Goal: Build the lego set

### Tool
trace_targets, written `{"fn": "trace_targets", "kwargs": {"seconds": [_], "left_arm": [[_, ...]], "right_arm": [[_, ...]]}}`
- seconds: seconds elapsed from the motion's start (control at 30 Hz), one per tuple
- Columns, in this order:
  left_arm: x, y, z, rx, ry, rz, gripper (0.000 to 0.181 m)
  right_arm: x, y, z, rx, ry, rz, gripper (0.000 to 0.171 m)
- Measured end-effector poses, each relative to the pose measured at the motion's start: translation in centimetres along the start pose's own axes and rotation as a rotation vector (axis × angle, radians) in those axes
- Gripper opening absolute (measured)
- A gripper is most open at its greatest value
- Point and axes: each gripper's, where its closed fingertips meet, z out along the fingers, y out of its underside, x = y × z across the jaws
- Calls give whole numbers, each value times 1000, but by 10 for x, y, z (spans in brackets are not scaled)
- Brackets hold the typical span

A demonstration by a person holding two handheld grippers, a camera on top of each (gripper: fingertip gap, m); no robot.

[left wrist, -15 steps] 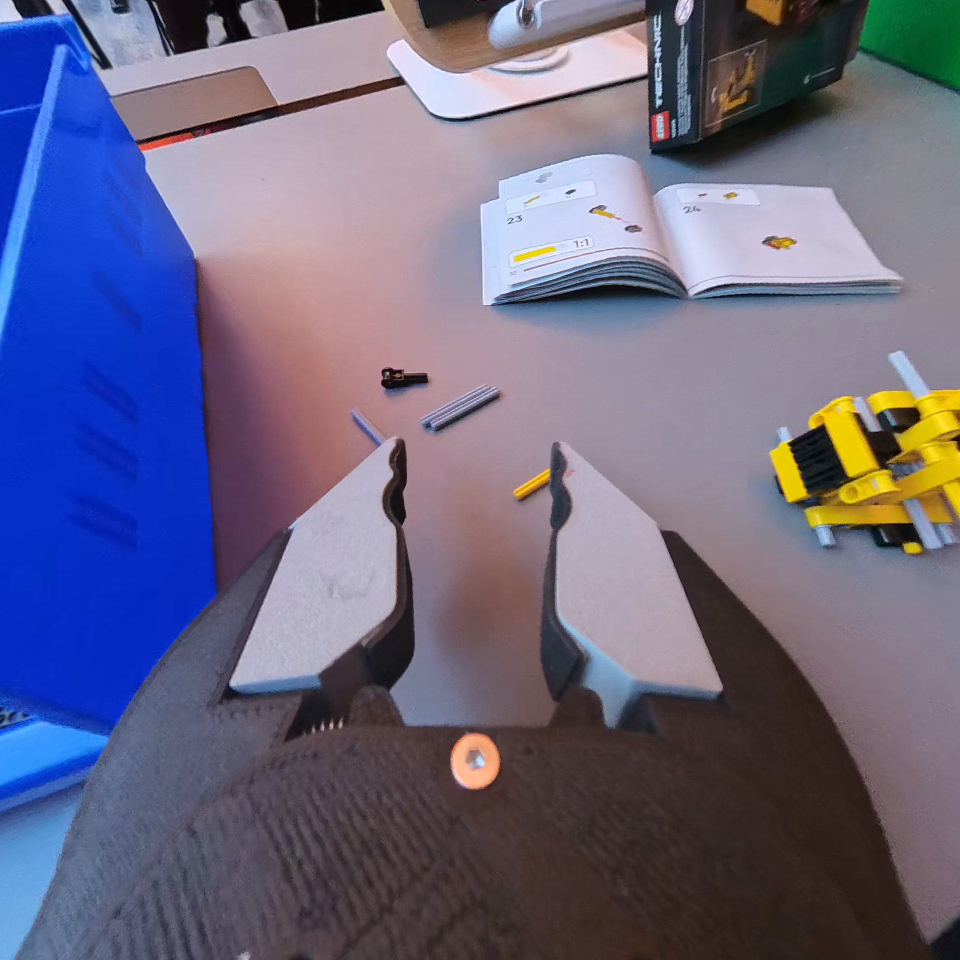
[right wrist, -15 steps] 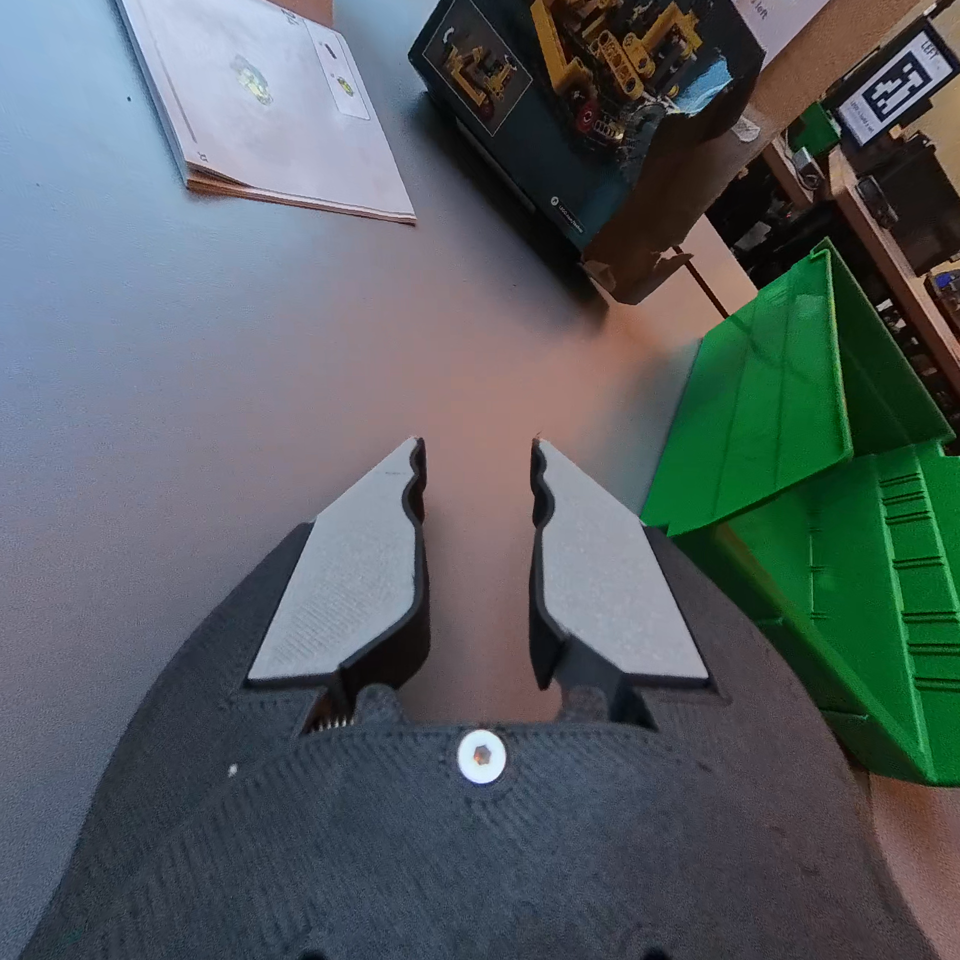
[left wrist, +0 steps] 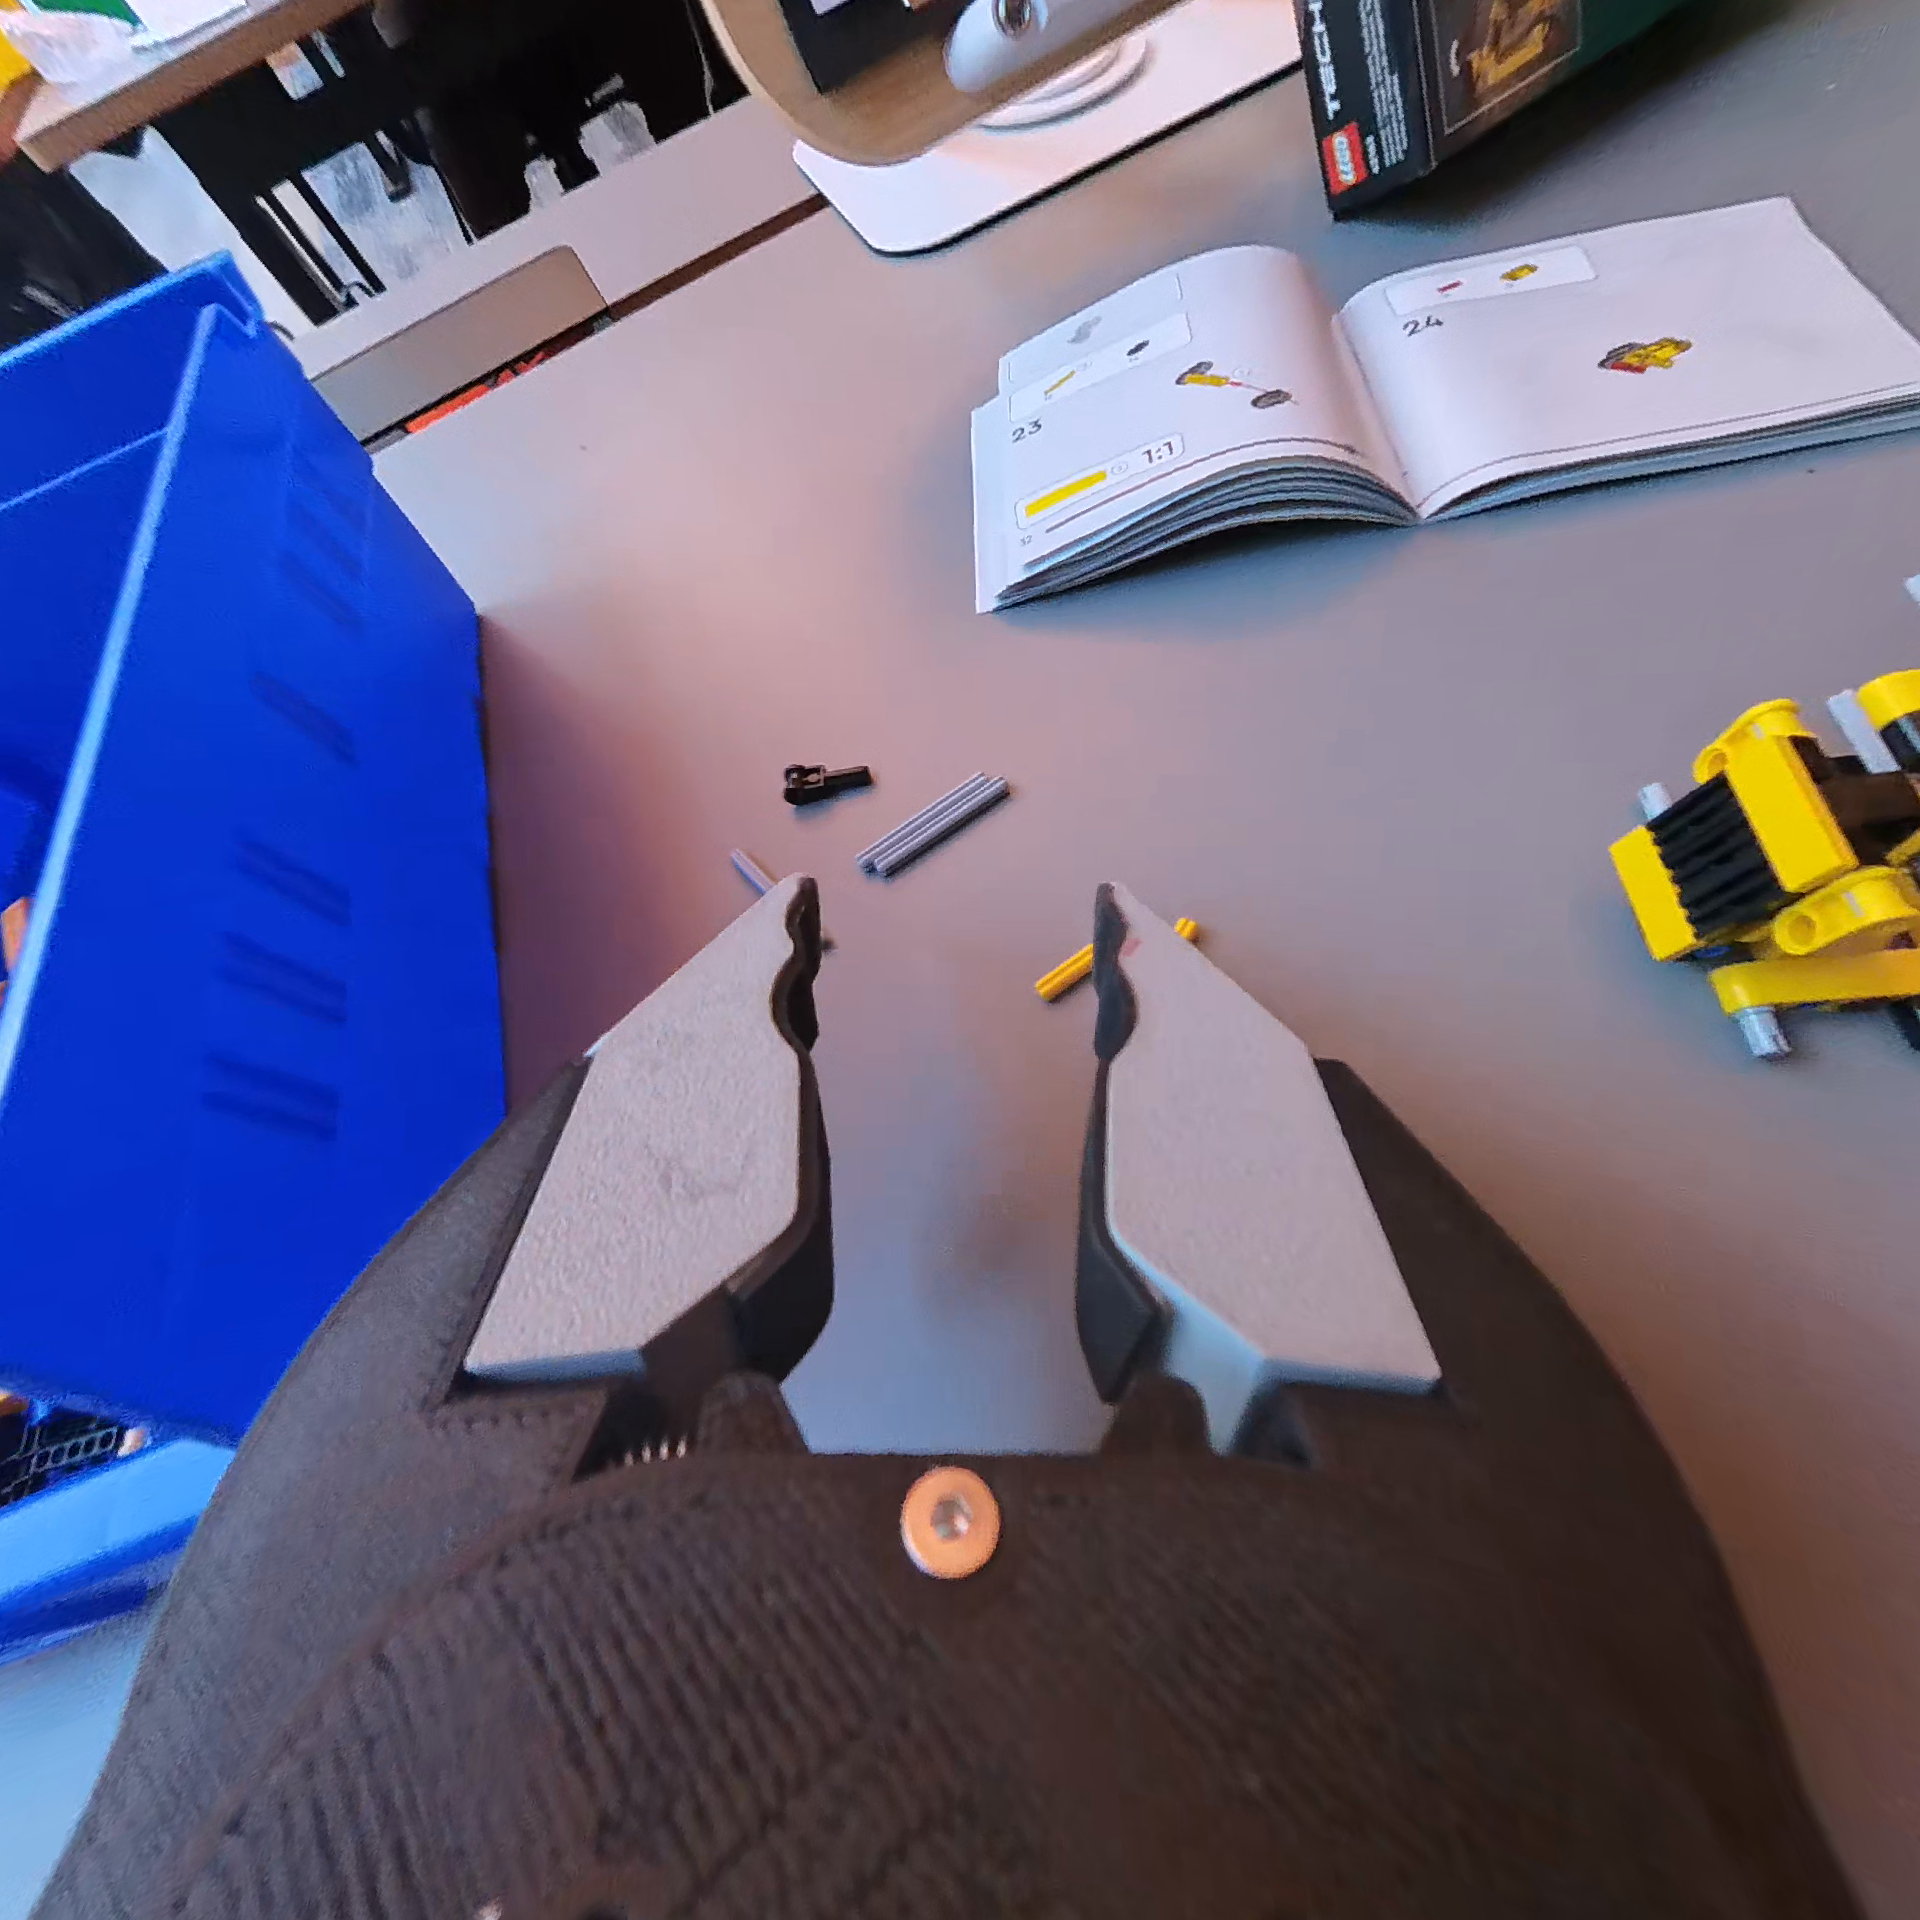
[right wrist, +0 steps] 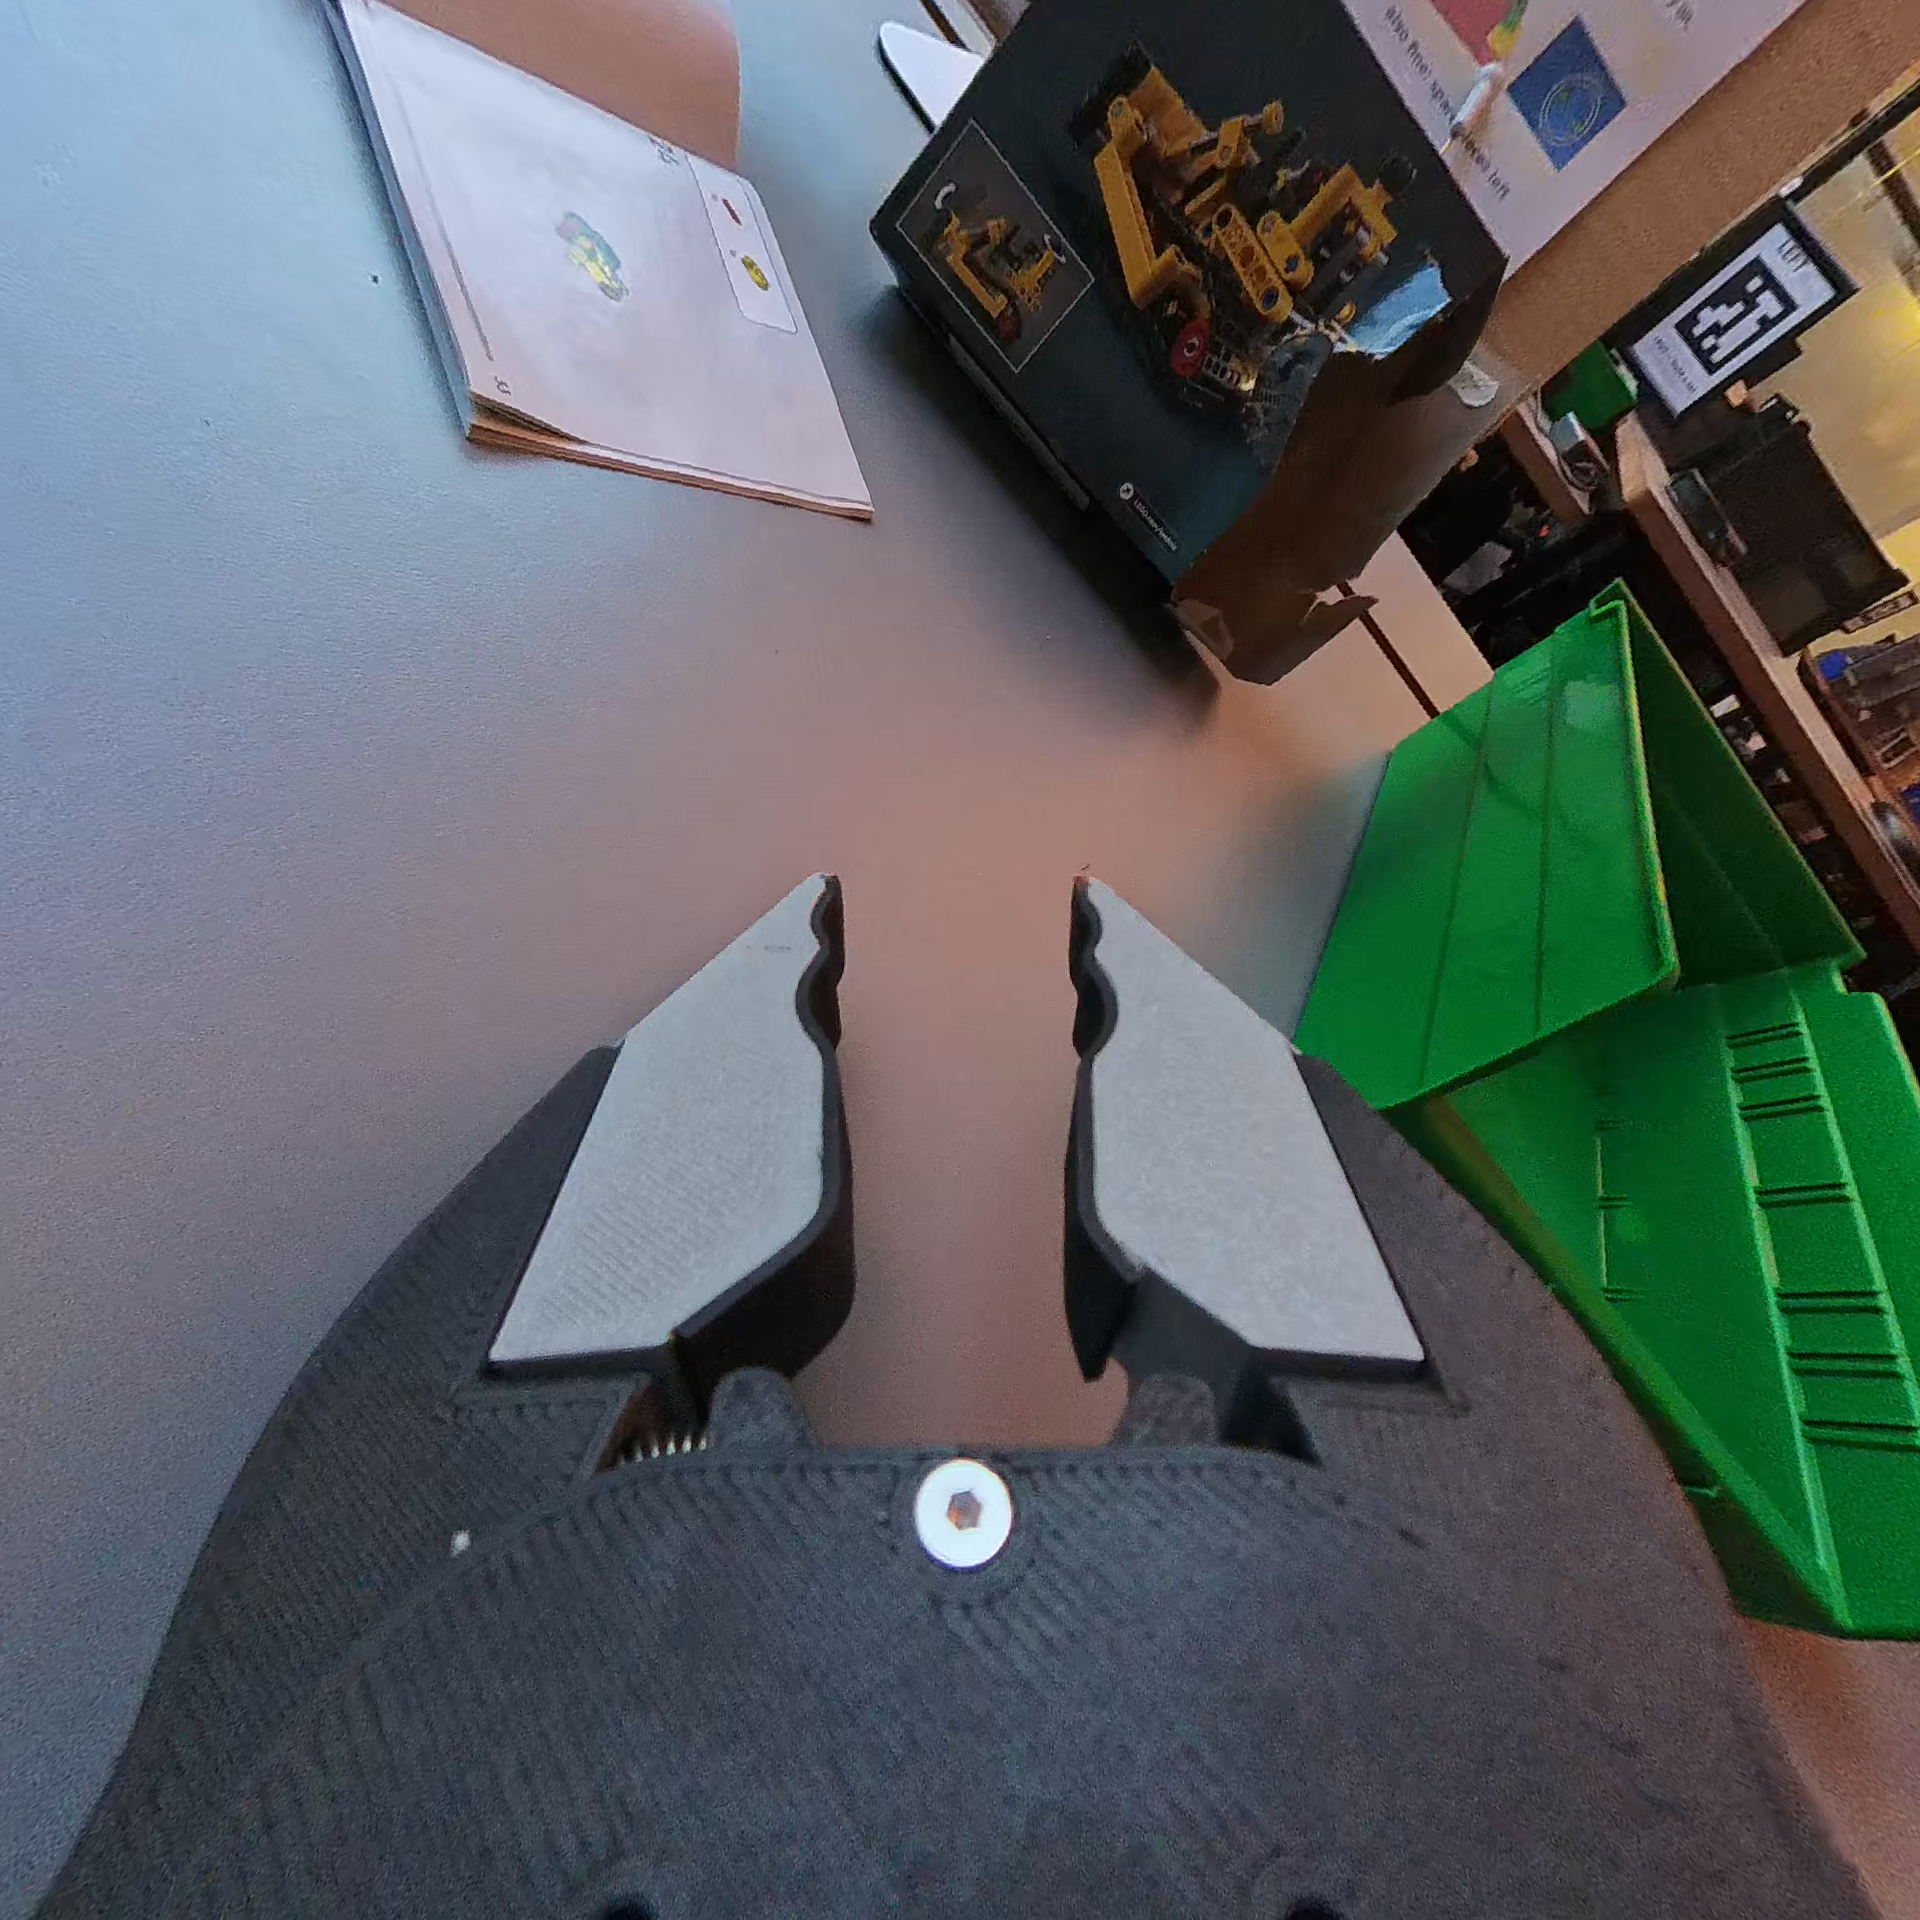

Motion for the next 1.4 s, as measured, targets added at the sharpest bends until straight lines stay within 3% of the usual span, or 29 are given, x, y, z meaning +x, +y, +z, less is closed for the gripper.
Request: {"fn": "trace_targets", "kwargs": {"seconds": [0.03,0.17,0.37,0.83,1.1,1.23,1.4], "left_arm": [[-1,0,0,1,-1,-7,51],[0,-1,-2,22,49,-73,56],[-2,-3,-5,51,120,-171,59],[3,-4,-6,55,158,-180,57],[2,-7,-8,76,166,-199,57],[-3,-14,-18,135,149,-222,56],[-2,-12,-56,241,225,-321,52]], "right_arm": [[-1,0,0,-1,0,-9,40],[-5,5,3,-48,26,-69,45],[-6,7,5,-72,65,-124,38],[10,0,-4,19,3,111,43],[8,4,-1,-14,10,80,44],[7,7,1,-35,21,51,42],[11,4,-2,-5,5,116,42]]}}
